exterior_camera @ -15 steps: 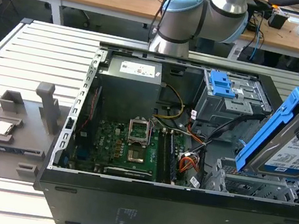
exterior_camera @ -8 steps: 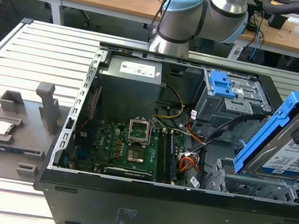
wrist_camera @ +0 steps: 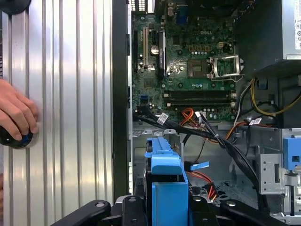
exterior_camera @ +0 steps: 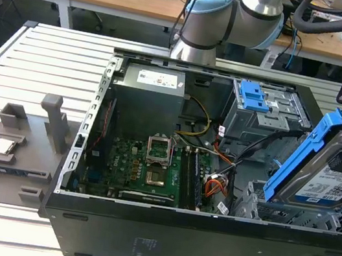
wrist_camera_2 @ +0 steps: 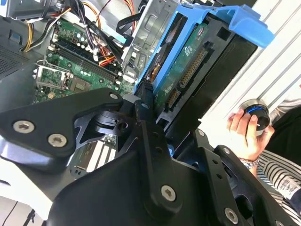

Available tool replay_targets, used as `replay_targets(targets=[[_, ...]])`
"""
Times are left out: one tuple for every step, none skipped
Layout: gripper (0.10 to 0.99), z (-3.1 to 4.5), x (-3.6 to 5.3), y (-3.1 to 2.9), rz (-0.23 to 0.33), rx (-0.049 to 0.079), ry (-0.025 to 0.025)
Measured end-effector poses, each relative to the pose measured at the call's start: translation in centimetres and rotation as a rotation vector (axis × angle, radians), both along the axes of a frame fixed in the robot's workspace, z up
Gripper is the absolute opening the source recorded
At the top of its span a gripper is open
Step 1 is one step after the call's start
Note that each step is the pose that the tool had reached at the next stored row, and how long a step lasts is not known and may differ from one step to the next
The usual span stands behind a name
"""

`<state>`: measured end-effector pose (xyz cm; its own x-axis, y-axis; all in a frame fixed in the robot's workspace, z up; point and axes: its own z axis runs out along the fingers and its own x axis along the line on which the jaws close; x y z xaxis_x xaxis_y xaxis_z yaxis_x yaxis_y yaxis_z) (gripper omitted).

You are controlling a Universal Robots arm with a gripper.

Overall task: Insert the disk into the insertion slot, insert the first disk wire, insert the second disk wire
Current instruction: 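Insert the disk into the insertion slot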

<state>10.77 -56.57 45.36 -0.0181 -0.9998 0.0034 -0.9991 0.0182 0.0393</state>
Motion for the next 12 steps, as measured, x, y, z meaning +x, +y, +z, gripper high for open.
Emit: replay_targets(targets=[[0.361,-0.07,0.0,0.0,0.0,0.0,0.0],[0.361,-0.16,0.0,0.01,0.0,0.0,0.0],[0.361,-0.22,0.0,0.02,0.0,0.0,0.0],[0.361,-0.3,0.0,0.09,0.0,0.0,0.0],[0.361,-0.34,0.01,0.16,0.0,0.0,0.0],[0.361,-0.36,0.01,0.26,0.0,0.0,0.0],[0.361,-0.38,0.01,0.42,0.0,0.0,0.0],[0.361,-0.4,0.0,0.57,0.0,0.0,0.0],[0.361,-0.41,0.0,0.84,0.0,0.0,0.0],[0.361,-0.42,0.0,1.12,0.0,0.0,0.0],[0.361,-0.44,0.0,1.31,0.0,0.0,0.0],[0.361,-0.46,0.0,1.38,0.0,0.0,0.0]])
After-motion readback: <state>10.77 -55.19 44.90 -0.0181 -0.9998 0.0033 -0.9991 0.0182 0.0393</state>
